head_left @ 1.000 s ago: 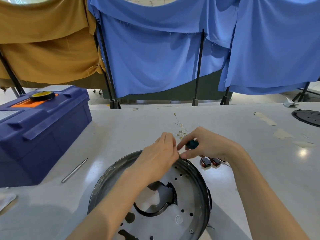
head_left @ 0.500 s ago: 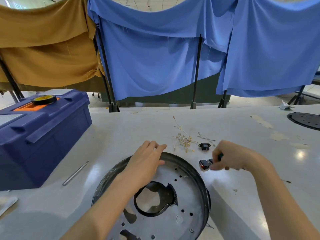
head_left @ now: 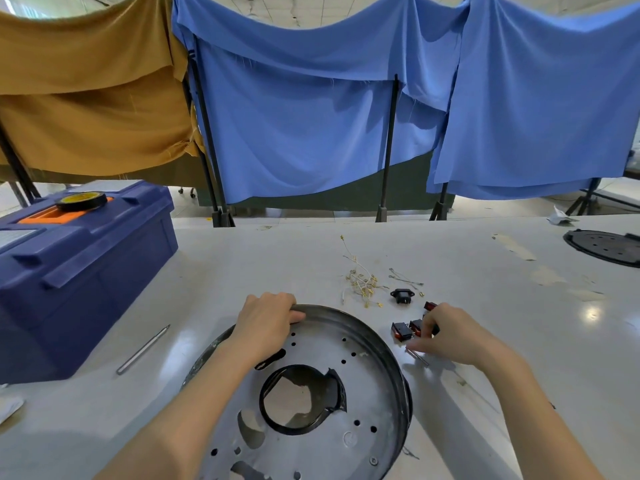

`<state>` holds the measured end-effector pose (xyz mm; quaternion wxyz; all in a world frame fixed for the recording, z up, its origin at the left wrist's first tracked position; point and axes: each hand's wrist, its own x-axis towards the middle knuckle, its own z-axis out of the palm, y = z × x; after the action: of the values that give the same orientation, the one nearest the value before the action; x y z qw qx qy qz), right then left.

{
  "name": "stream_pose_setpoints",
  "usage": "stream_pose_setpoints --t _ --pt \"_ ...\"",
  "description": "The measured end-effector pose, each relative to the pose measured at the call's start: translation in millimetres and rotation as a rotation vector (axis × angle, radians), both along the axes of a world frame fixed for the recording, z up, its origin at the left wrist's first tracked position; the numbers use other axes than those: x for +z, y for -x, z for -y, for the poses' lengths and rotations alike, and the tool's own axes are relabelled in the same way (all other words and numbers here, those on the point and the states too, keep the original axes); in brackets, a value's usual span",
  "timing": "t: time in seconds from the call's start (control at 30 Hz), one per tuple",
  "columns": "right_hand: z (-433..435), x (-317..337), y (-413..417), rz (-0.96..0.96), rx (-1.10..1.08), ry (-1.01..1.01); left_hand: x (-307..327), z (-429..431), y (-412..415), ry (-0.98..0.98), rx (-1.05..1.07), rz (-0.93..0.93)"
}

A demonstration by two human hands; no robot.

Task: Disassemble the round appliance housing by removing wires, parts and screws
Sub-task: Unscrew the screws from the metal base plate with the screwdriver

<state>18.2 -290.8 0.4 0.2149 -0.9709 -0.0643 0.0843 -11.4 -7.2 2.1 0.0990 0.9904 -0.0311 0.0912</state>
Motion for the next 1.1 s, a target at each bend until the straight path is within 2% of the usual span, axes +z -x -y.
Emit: stream_pose_setpoints --t 0.13,0.3,0.57,0.77,0.97,1.1 --pt "0 -4 -1 0.085 -0.044 -0.092 3 -8 -1 0.051 0.013 0.071" --pt "-9 -4 -1 0.188 -0.068 -0.205 10 -26 3 0.219 0.052 0.171" --pt "-27 -9 4 0.131 0.059 -0.209 10 -67 7 0.448 0.136 0.231" --pt "-36 -12 5 0.098 0.14 -0.186 9 -83 9 0.445 0.166 0.22" --pt "-75 -15 18 0.164 0.318 -0.09 9 -74 9 0.369 0.142 0.191" --pt "-91 -20 23 0.259 0.359 0.013 10 -71 10 0.349 0.147 0.188"
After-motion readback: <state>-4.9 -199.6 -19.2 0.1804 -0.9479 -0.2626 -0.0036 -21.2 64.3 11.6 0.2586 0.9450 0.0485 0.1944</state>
